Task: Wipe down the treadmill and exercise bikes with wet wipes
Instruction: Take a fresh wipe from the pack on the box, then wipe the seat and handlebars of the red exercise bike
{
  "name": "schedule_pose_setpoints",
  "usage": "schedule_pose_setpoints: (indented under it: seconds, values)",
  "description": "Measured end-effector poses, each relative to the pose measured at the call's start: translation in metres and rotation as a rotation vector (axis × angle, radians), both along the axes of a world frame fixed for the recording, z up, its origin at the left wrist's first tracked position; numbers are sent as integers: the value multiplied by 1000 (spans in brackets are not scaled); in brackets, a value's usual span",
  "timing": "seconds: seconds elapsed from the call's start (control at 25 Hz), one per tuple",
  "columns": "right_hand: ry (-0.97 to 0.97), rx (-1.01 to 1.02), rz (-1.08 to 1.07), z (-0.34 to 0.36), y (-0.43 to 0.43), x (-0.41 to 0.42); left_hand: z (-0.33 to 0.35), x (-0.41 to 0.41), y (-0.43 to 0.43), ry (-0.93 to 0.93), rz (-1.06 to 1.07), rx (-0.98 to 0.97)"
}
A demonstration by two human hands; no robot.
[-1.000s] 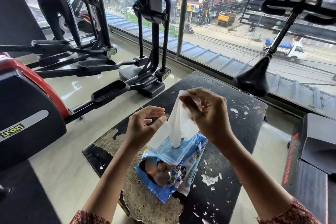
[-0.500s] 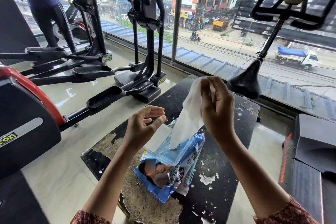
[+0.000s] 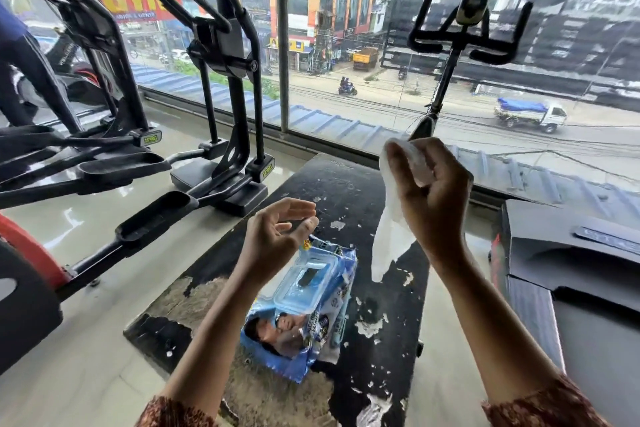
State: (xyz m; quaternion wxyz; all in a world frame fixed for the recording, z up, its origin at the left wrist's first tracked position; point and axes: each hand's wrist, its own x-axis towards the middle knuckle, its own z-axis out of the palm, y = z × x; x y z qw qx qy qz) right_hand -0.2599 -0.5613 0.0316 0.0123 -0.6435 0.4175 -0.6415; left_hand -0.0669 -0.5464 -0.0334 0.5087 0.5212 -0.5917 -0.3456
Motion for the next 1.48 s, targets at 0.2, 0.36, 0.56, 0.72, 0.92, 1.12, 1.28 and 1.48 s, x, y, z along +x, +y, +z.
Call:
schedule_pose_setpoints:
  seconds: [0.2,0.36,0.56,0.72,0.92,1.12,1.28,1.48]
  values:
    - [120,119,-234,-8,18,-31,15,-33,-9,-31,-174,-60]
    - [175,132,-412,-21,50,-60,21,-72,-5,-15,-352,-75]
    - [255,219,-516,-29,105,-88,19,-107,17,-20,-510,-106]
    - [269,314,-609,-32,146,-104,22,-117,50,-39,-571,-137]
    - [269,337,-717,-34,218,-104,25,-124,106,-22,-642,-166]
    - [250,385,-881,-49,351,-109,12,-153,211,-13,-806,-142]
    - [146,509,-1036,-59,480,-115,-4,-197,303,-18,-1037,-116]
    - [41,532,-1320,-58,655,-123,-12,-271,451,-17,-1386,-62]
